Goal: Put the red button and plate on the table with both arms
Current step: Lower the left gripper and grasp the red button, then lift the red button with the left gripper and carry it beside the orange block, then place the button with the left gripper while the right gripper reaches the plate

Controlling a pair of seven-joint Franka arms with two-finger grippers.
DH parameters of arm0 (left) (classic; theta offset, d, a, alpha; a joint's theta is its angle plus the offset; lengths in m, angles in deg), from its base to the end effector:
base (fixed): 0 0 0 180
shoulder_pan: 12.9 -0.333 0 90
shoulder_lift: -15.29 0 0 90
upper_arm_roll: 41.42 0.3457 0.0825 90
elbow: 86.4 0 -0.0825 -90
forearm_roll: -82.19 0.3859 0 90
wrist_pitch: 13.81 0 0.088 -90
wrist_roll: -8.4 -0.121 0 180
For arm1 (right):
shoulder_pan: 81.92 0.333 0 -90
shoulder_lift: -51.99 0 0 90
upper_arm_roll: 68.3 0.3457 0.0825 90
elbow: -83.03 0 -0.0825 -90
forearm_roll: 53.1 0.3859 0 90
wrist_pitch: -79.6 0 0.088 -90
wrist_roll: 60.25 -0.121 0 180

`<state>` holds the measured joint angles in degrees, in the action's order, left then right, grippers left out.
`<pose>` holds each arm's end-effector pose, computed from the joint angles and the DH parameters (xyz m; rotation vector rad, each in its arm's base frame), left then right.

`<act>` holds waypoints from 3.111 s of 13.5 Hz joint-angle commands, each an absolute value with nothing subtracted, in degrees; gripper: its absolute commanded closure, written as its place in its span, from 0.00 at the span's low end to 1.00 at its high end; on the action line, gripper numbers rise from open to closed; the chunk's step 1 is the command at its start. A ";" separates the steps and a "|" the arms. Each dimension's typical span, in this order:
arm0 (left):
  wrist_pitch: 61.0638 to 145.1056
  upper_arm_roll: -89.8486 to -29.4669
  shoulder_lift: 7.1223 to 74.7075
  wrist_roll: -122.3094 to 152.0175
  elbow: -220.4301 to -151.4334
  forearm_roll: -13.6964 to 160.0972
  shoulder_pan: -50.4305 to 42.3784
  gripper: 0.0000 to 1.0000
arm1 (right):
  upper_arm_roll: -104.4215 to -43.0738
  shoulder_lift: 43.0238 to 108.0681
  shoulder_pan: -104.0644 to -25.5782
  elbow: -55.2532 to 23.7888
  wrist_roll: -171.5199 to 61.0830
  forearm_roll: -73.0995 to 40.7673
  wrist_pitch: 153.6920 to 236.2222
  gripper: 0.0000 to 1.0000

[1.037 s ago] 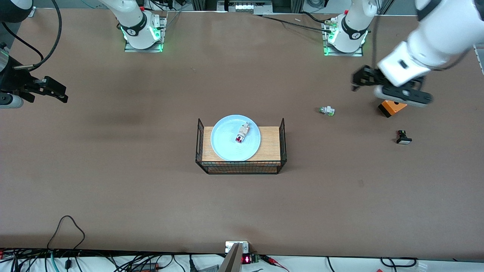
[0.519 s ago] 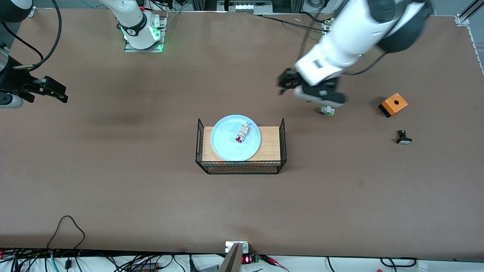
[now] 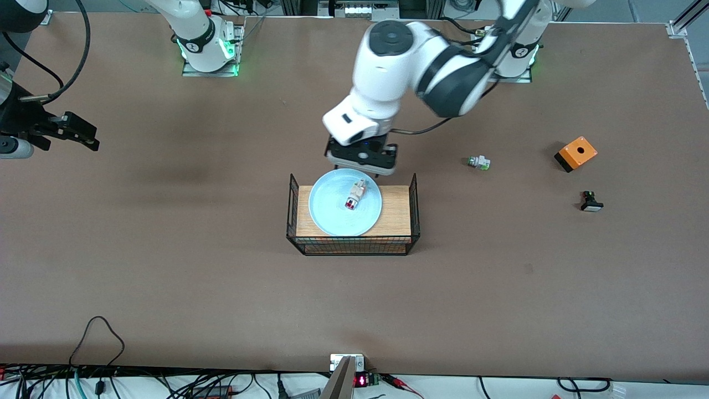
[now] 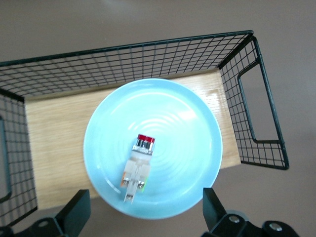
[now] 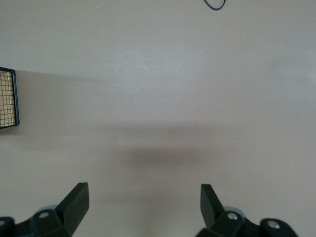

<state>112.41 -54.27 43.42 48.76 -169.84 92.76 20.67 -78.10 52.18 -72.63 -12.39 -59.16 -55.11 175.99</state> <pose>0.5380 -0.5082 0.4460 2.9720 -0.2307 0.3562 0.5653 -0.0088 0.6031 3.1058 0.0214 0.0204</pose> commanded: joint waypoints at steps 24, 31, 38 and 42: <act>97.57 -54.25 36.67 46.39 -169.45 95.47 17.17 0.86 | -78.14 52.26 -72.25 -11.37 -59.98 -54.24 175.84 0.00; 88.23 -53.90 27.34 18.72 -178.92 90.12 -1.01 0.84 | -78.05 54.37 -70.68 -11.28 -60.69 -54.15 176.11 0.00; 99.35 -43.90 25.84 -2.20 -195.00 89.75 -9.03 0.83 | -78.05 57.70 -57.42 -11.37 -91.74 -48.21 177.06 0.00; 112.72 -41.69 30.30 -6.44 -200.56 89.84 -10.87 0.83 | -77.97 62.09 -47.93 -11.19 -111.45 -45.45 183.29 0.00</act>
